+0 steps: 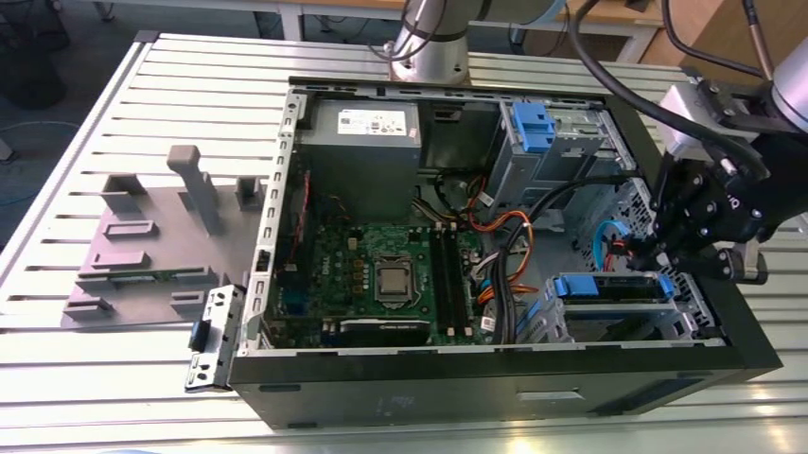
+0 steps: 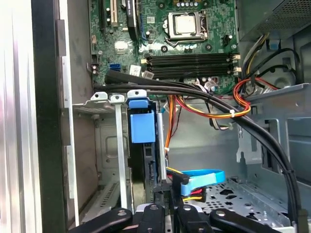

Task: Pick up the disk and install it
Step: 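Insert the disk into the insertion slot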

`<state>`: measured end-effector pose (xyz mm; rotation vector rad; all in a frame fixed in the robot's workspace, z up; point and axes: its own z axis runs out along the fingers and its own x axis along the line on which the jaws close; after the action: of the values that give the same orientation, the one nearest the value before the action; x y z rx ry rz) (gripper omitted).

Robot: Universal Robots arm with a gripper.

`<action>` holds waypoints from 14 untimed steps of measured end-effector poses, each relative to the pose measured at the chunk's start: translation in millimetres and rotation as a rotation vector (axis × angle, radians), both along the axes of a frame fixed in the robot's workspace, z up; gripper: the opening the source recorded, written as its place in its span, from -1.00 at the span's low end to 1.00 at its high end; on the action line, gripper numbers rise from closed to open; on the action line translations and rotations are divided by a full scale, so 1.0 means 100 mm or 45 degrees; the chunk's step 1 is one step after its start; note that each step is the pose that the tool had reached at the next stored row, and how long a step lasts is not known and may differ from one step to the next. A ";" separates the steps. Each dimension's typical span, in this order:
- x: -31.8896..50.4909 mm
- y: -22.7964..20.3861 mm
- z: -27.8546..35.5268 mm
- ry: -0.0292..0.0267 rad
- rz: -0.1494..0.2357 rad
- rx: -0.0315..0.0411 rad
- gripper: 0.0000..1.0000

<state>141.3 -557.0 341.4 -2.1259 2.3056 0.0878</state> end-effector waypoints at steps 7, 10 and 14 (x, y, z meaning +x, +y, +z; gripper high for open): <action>-0.001 -0.026 -0.048 0.0000 -0.001 0.0006 -0.66; -0.001 -0.026 -0.056 0.0000 -0.001 -0.0001 -0.66; -0.001 -0.026 -0.053 -0.0001 -0.001 0.0000 -0.66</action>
<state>141.2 -559.6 336.1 -2.1252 2.3062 0.0877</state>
